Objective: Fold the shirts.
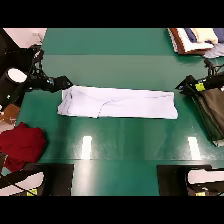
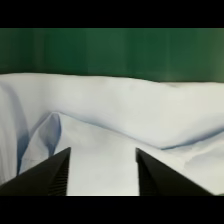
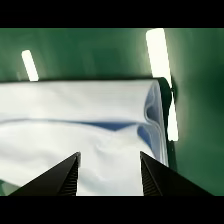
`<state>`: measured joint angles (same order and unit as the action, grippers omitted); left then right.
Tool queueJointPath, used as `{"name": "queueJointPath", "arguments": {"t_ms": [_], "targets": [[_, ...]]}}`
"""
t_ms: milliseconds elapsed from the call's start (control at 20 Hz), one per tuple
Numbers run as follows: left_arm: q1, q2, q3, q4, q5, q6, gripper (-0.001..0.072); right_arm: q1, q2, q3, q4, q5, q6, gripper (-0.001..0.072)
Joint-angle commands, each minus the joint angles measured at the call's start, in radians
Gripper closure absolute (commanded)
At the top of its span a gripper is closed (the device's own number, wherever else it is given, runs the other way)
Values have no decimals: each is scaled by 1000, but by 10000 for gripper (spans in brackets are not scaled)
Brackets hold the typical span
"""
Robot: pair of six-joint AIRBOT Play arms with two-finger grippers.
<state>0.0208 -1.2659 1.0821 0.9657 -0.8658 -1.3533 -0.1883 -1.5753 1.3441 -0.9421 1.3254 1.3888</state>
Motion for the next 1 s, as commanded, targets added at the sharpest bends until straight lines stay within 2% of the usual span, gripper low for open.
{"name": "queueJointPath", "arguments": {"t_ms": [0,50,100,150,300,350,550,650,700,800,850,950], "targets": [[0,0,40,-1,-132,0,587,-55,-12,-35,24,123,-81,257],[0,-1,38,0,-147,1,683,-72,-12,-71,25,121,-93,234],[0,-2,37,0,-155,2,683,-89,-12,-106,25,110,-109,145],[0,-2,37,-1,-161,1,683,-108,-12,-144,27,92,-132,89],[0,-3,37,0,-165,0,683,-139,-15,-234,34,16,-185,100],[0,-3,37,0,-164,0,683,-139,-18,-250,35,2,-197,137],[-14,-19,37,-2,-166,-1,684,-80,-58,-244,34,4,-229,158],[-60,-40,37,-1,-163,-1,683,-35,-80,-224,34,2,-229,158],[-91,-54,38,-1,-145,-1,684,-17,-89,-214,34,3,-229,180],[-145,-83,39,-12,-100,-5,684,7,-93,-201,34,4,-231,527],[-166,-98,39,-40,-84,-4,684,8,-92,-188,35,19,-234,667],[-203,-139,58,-72,-83,-1,684,8,-72,-164,35,60,-251,697]]}}
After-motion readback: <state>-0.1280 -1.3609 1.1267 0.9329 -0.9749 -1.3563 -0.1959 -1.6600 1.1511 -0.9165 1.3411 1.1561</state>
